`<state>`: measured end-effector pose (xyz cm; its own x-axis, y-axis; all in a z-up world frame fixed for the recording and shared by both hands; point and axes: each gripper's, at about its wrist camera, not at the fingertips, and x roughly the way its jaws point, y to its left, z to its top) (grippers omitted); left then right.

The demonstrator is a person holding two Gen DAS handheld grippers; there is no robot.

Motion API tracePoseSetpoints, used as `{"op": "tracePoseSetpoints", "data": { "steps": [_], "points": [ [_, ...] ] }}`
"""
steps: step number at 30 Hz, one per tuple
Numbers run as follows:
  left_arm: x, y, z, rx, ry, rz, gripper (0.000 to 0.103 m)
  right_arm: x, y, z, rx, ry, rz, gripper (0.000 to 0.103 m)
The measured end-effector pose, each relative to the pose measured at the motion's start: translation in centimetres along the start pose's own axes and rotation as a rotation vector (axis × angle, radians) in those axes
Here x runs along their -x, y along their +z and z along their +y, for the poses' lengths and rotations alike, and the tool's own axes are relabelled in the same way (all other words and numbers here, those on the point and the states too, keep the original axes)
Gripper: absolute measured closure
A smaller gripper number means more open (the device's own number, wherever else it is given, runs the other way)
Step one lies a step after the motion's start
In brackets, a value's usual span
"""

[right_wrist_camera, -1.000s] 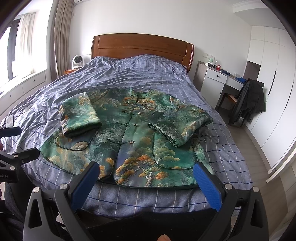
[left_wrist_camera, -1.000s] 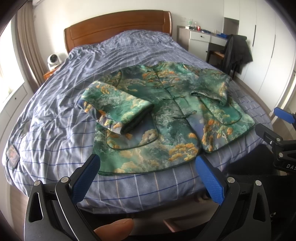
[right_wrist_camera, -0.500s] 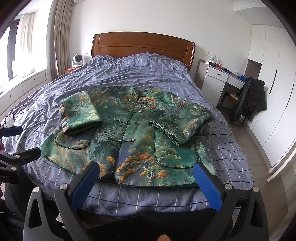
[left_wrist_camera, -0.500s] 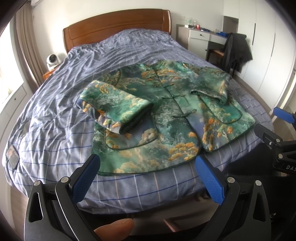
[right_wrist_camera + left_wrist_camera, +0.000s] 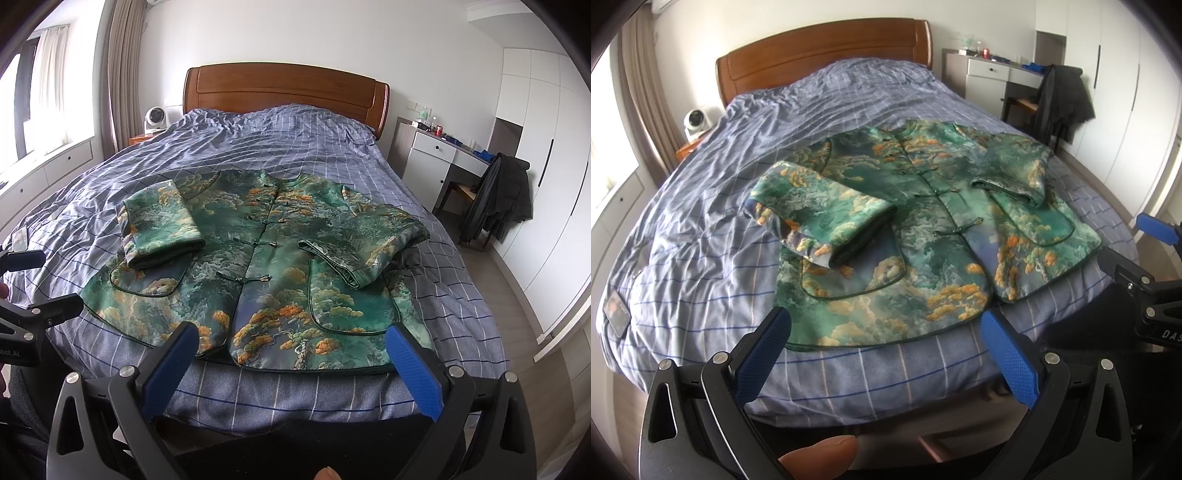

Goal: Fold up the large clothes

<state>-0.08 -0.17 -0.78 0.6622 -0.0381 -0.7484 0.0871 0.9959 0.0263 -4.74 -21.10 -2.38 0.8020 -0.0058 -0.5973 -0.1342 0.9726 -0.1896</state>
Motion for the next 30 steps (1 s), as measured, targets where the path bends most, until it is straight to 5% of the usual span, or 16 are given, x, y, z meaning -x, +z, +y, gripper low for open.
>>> {"op": "tracePoseSetpoints", "data": {
  "steps": [30],
  "points": [
    [0.2,0.7,-0.1,-0.024,0.032,-0.013,0.001,0.5,0.6,-0.3,-0.013,-0.001,-0.013,0.000]
  ]
}}
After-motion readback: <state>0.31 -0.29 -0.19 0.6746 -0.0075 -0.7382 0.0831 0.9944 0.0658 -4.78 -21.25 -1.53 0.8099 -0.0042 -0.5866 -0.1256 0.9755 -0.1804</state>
